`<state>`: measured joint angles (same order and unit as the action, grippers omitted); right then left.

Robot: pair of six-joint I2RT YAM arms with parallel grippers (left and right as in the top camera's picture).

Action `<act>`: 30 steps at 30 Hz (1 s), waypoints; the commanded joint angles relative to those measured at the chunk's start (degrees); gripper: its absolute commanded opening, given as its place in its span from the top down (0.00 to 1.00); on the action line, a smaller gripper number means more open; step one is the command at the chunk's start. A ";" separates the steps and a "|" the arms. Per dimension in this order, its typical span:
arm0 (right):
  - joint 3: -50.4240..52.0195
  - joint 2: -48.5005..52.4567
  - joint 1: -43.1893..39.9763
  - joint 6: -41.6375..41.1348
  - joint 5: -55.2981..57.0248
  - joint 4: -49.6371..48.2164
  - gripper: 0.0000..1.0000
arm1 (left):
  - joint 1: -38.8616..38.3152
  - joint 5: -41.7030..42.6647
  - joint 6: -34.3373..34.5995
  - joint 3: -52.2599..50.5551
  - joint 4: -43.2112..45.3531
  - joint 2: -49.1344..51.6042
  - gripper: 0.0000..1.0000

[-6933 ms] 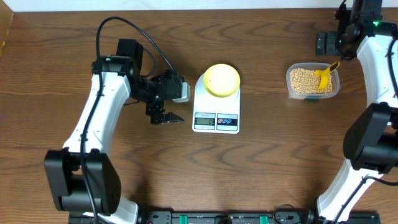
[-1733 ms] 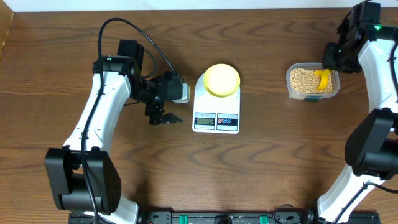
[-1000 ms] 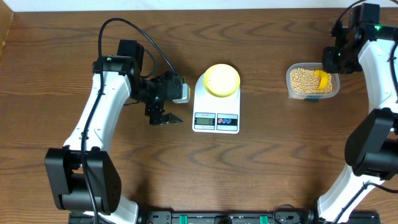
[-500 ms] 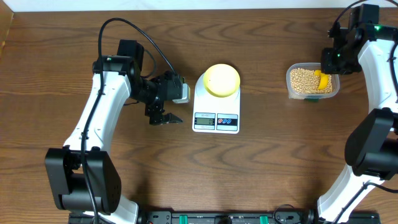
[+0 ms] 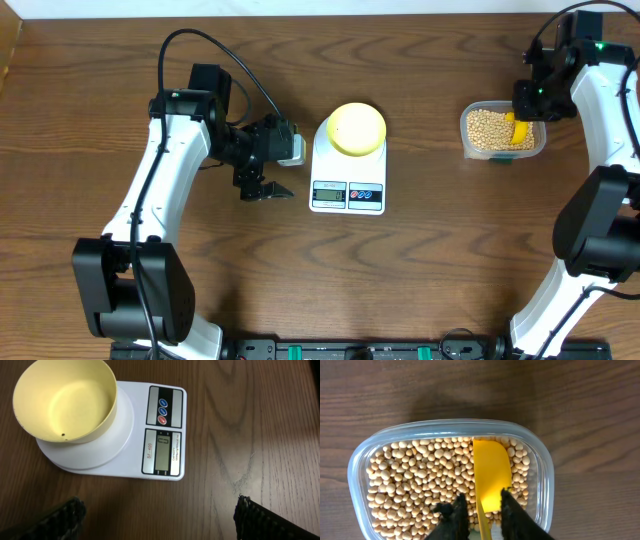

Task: Scoop item into bowl and weigh 50g on scale
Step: 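Close the right gripper on the yellow scoop handle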

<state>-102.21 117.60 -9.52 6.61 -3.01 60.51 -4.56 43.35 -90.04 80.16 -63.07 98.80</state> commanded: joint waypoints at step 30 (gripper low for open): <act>0.76 0.17 -0.24 0.31 -0.35 -0.46 0.94 | 0.04 0.28 -0.55 -0.44 -0.46 0.00 0.02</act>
<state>-101.91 117.60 -9.52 6.72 -3.64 59.66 -4.56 43.35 -90.04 80.16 -63.07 98.80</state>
